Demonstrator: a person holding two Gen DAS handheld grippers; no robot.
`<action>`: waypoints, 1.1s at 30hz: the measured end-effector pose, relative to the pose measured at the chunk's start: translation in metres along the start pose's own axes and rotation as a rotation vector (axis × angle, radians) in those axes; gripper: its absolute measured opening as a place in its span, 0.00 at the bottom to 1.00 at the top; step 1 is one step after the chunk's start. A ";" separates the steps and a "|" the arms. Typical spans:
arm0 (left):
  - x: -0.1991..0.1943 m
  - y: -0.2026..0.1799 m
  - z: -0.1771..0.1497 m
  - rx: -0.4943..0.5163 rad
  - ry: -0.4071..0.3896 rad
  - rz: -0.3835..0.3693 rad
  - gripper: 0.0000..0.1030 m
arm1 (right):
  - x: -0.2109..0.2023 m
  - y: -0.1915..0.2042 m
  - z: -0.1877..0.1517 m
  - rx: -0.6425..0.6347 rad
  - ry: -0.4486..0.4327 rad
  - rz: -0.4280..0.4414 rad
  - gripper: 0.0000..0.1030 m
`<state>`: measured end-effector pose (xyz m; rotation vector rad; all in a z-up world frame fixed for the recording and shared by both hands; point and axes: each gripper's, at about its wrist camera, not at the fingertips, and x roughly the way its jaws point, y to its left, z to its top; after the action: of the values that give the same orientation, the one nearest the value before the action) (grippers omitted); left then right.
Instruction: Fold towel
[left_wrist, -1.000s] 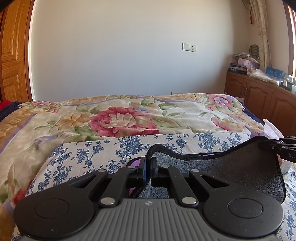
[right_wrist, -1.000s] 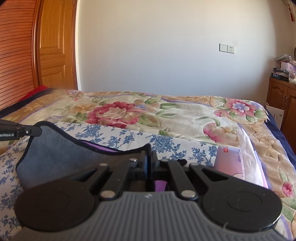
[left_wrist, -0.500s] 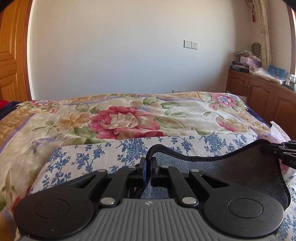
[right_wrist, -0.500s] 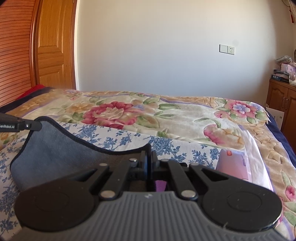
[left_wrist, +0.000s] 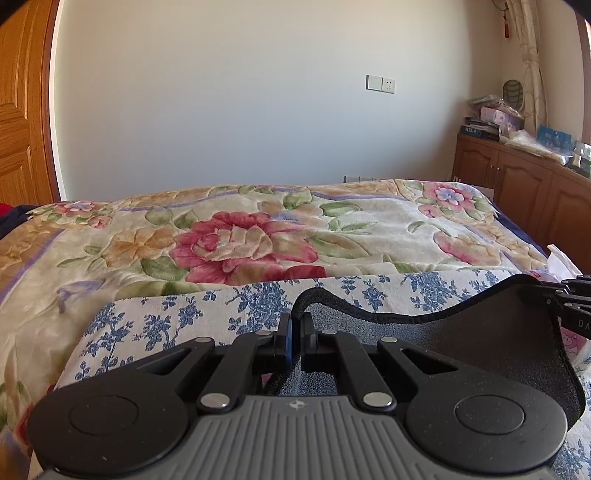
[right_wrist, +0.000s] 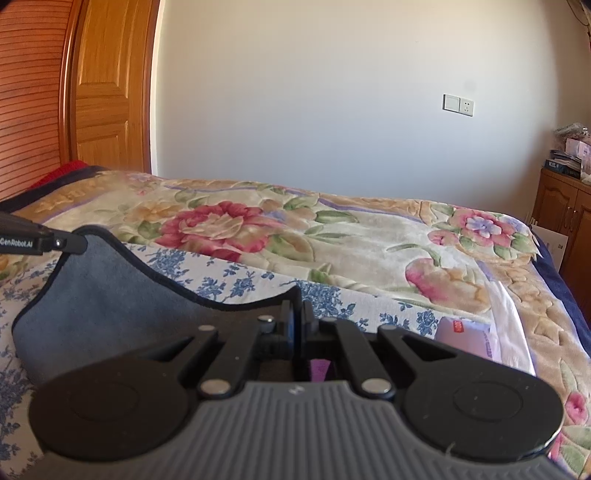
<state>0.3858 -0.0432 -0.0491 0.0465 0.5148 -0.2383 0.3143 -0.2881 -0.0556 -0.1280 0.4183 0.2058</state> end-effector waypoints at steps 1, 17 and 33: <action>0.001 0.000 0.001 0.001 0.000 0.000 0.05 | 0.002 -0.001 0.000 0.001 0.003 -0.003 0.04; 0.025 -0.004 0.004 0.028 0.044 0.017 0.05 | 0.028 -0.005 -0.006 -0.032 0.056 -0.027 0.04; 0.054 -0.003 -0.010 0.055 0.096 0.064 0.05 | 0.044 -0.010 -0.019 -0.025 0.123 -0.034 0.04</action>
<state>0.4261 -0.0565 -0.0841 0.1282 0.6011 -0.1882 0.3487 -0.2935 -0.0907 -0.1734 0.5360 0.1700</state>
